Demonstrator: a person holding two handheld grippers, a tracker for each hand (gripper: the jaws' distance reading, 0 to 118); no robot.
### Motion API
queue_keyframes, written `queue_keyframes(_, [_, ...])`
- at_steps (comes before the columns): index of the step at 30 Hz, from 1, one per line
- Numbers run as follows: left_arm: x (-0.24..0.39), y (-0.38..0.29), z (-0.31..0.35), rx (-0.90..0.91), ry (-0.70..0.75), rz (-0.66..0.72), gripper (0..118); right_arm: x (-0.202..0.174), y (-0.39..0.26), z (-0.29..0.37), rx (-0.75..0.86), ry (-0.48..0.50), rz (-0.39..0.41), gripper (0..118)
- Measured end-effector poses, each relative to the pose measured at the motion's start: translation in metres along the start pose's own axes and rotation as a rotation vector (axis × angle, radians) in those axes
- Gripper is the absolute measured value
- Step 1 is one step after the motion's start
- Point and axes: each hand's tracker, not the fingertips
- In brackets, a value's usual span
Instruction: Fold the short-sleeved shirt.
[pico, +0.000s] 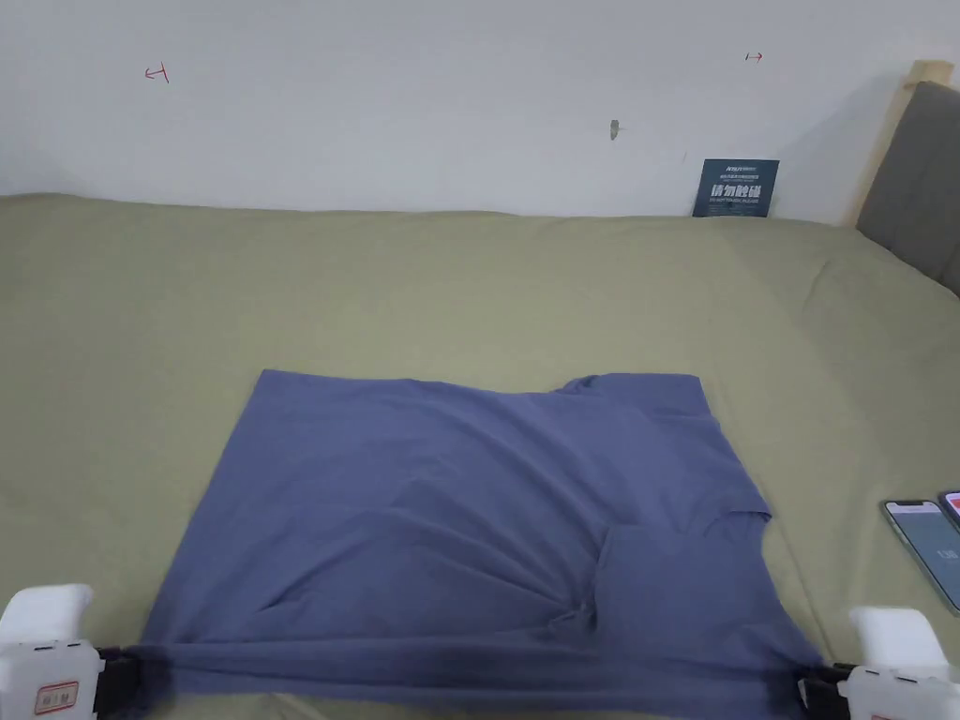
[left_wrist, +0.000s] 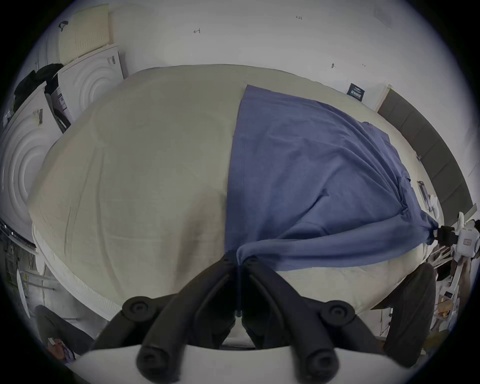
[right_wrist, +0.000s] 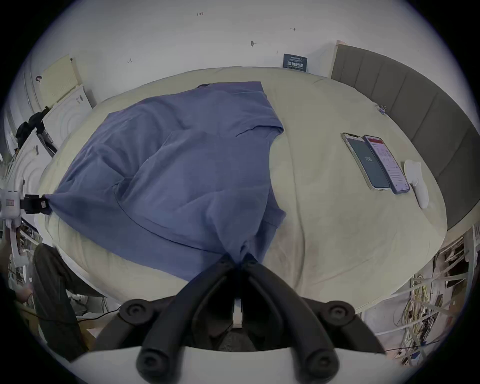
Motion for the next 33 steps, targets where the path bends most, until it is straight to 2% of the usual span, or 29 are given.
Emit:
queue_keyframes(3, [0.003,0.025,0.003,0.024,-0.008,-0.017,3,0.003,0.024,0.007,0.054,0.009,-0.025,3])
queue_keyframes(10, [0.005,0.099,-0.017,0.055,-0.052,0.005,3,0.001,0.099,-0.015,0.101,-0.009,-0.012,3])
queue_keyframes(15, [0.008,0.151,-0.061,0.025,-0.081,0.045,3,0.002,0.142,-0.058,0.058,-0.031,-0.01,3])
queue_keyframes(23, [0.02,0.177,-0.118,-0.028,-0.048,0.011,3,0.005,0.162,-0.122,-0.024,-0.052,-0.015,3])
queue_keyframes(24, [0.019,0.177,-0.121,-0.026,-0.046,0.012,5,0.005,0.162,-0.124,-0.021,-0.045,-0.02,8])
queue_keyframes(25, [0.017,0.176,-0.119,-0.015,-0.047,0.009,19,0.006,0.161,-0.122,-0.02,-0.035,-0.03,27])
queue_keyframes(26, [0.015,0.173,-0.116,0.009,-0.045,0.012,50,0.007,0.16,-0.119,-0.024,-0.038,-0.043,65])
queue_keyframes(27, [0.016,0.172,-0.113,0.017,-0.044,0.016,93,0.008,0.156,-0.116,-0.031,-0.028,-0.05,112])
queue_keyframes(28, [0.013,0.169,-0.108,0.042,-0.024,0.021,106,0.01,0.152,-0.113,-0.03,-0.02,-0.05,115])
queue_keyframes(29, [0.01,0.165,-0.098,0.087,0.002,0.022,105,0.01,0.152,-0.103,0.024,-0.013,-0.031,108])
queue_keyframes(30, [0.007,0.162,-0.09,0.096,0.012,0.024,104,0.01,0.149,-0.096,0.006,-0.024,-0.04,103])
queue_keyframes(32, [0.001,0.154,-0.074,0.085,0.007,0.025,102,0.01,0.137,-0.081,0.021,-0.027,-0.044,101])
queue_keyframes(33, [-0.001,0.147,-0.064,0.095,0.015,0.026,93,0.011,0.132,-0.072,0.033,-0.032,-0.048,83])
